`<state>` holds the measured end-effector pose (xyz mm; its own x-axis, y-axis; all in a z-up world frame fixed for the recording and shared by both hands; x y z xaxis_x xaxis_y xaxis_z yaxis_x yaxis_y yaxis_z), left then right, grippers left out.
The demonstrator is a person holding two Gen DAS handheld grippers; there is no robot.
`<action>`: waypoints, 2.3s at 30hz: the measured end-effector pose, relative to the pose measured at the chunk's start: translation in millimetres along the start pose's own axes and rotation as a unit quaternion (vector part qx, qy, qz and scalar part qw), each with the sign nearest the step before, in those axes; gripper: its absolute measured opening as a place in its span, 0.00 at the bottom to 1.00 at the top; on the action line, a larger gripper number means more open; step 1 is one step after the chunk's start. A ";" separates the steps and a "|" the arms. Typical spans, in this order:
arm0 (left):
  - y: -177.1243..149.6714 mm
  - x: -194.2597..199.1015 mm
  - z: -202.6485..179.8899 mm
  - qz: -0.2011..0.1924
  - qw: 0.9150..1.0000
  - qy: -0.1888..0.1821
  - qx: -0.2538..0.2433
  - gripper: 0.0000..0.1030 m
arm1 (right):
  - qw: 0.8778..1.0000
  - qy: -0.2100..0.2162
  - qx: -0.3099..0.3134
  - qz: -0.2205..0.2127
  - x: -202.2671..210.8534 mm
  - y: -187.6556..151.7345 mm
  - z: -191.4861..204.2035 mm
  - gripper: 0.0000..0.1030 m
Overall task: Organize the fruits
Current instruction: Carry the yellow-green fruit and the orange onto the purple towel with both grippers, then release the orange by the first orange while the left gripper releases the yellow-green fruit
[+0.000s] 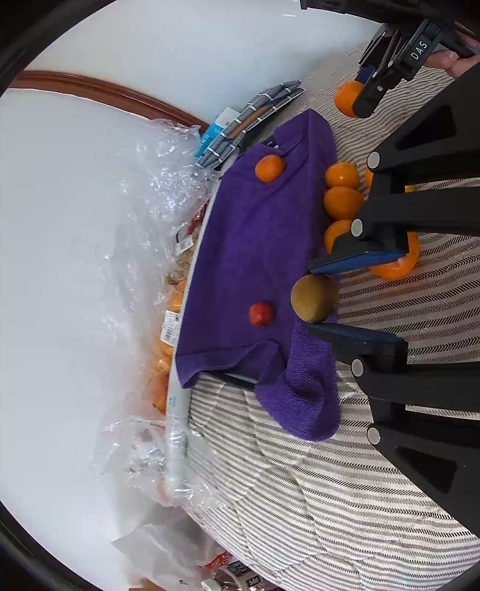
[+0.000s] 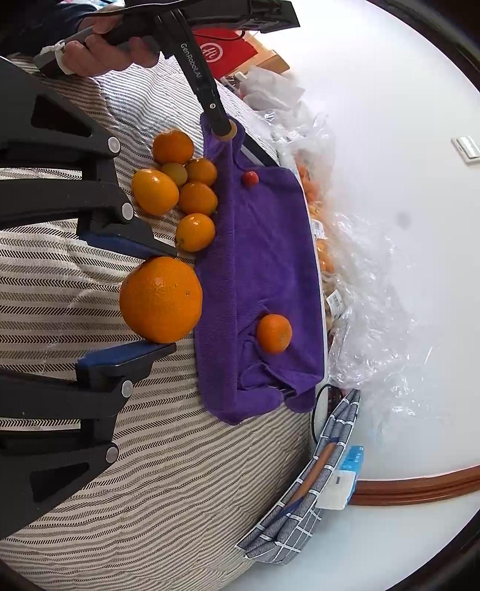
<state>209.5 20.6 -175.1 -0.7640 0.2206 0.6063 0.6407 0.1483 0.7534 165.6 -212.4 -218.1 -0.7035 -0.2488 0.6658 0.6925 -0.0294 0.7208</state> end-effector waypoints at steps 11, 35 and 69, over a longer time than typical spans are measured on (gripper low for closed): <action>38.9 27.0 3.5 -0.048 0.999 0.010 0.007 0.26 | 1.000 -0.014 0.021 -0.005 11.4 30.0 -1.7 0.42; 76.4 -63.3 36.5 -0.026 0.998 0.024 0.053 0.26 | 1.000 -0.022 -0.015 0.014 -68.3 96.8 -46.8 0.42; 52.9 -98.4 35.6 0.033 0.997 0.024 0.062 0.26 | 0.997 -0.028 0.037 0.068 -95.5 73.9 -23.1 0.42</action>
<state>321.3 41.1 -203.9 -0.7205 0.1886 0.6673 0.6922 0.2545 0.6754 287.7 -213.2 -232.9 -0.6123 -0.1920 0.7670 0.7704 0.0733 0.6334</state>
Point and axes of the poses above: each gripper's, at about its wrist camera, not at the fingertips, and x roughly against the way its jaws point, z to its left, y to its top, the point moved 8 cm from there along -x, roughly the way its jaws point
